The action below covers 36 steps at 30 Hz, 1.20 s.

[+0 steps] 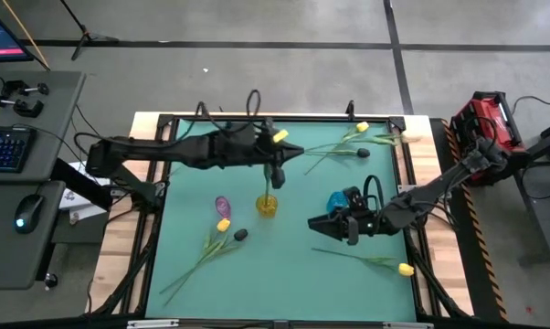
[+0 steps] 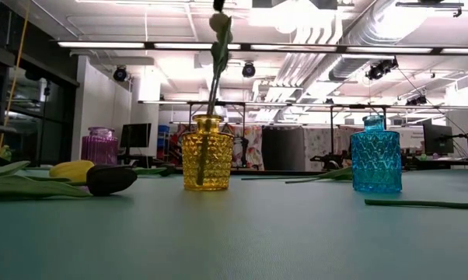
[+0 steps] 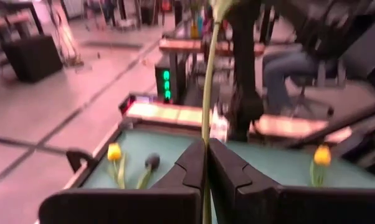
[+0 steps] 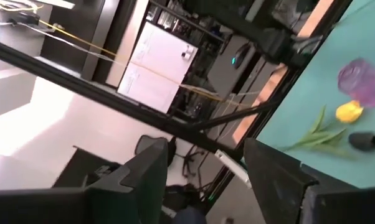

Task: Sort flowers into vase by color
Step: Put the white flower into the yellow vase

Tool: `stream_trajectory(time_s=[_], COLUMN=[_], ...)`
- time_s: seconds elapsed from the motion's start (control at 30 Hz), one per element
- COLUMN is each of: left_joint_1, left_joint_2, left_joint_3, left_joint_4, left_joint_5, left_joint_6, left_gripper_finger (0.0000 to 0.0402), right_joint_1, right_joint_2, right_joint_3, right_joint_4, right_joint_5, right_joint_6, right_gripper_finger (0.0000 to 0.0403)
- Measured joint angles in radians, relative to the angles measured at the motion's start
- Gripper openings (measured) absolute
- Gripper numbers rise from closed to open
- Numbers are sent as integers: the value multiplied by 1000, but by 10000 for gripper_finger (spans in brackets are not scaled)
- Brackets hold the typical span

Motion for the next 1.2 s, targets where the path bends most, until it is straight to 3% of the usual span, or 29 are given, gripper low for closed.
stream_trajectory(time_s=[0.23,0.43,0.67,0.8,0.97,1.1,1.2], left_joint_1=[4,12,11,-9,-56,-94,-115], left_joint_2=[-89,-200,-301,-337,-391,-421,-429], left_joint_3=[0,1,1,-54,-227,-347,-379], left_joint_4=[49,49,-93,-88,52,240,267], left_joint_5=[-52,-92,-90,-85,-129,-187,-226], left_joint_6=[39,44,-17,-45,-137,-198,-221], left_gripper_finger=[0,0,0,0,0,0,0], right_joint_1=[-73,-157,-293,-363,-407,-432,-455], right_joint_2=[0,0,0,0,3,17,47], right_joint_3=[0,0,0,0,22,92,170], right_joint_4=[92,290,477,486,464,385,278], right_joint_5=[20,35,25,3,-29,-45,-70], right_joint_6=[-144,-440,-717,-716,-738,-803,-821], right_gripper_finger=[200,200,200,200,200,200,200])
